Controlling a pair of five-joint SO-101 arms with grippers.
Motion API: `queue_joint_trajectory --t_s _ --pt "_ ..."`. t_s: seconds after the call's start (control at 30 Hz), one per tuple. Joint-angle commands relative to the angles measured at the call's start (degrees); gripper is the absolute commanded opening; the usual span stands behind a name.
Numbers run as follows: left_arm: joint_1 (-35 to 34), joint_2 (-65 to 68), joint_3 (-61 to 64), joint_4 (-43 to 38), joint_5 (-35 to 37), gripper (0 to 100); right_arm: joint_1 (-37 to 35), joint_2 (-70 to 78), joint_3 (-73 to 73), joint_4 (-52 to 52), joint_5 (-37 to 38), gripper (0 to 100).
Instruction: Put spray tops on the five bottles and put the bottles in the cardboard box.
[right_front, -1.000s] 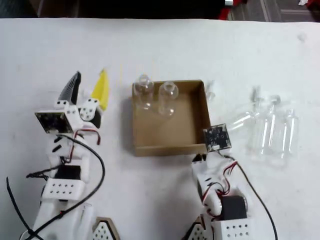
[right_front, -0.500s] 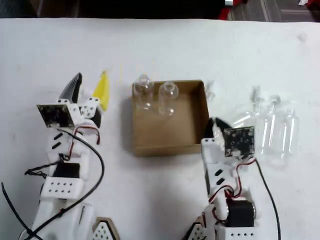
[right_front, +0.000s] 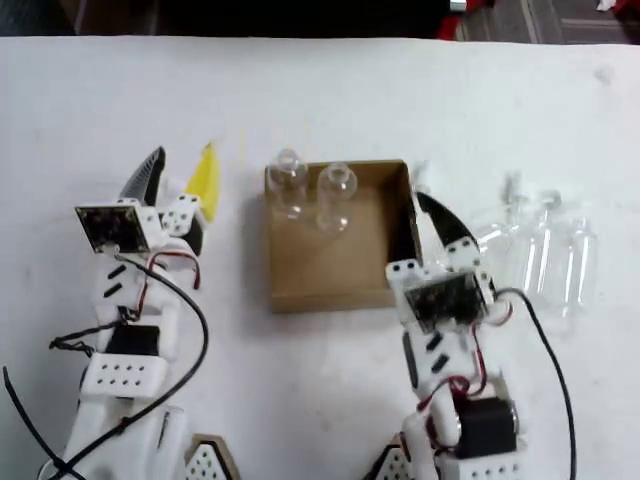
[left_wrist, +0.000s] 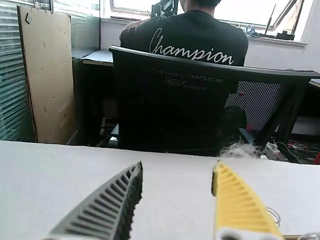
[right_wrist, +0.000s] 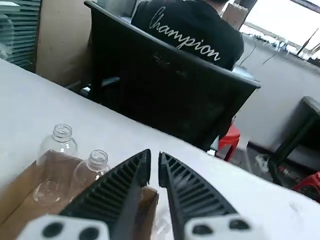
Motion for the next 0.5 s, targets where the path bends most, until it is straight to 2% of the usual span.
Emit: queue_joint_trajectory --t_s 0.0,0.13,0.47 --pt "-0.3 -1.8 -3.7 0.3 -0.4 21 -1.0 23.9 -18.3 5.8 -5.6 1.7" --pt "-0.3 -1.8 -3.7 0.3 -0.4 21 -0.7 39.7 -28.9 12.2 -8.6 1.7" --pt "-0.3 -1.8 -3.7 0.2 -0.6 21 1.2 58.9 -30.0 9.8 -9.1 1.7"
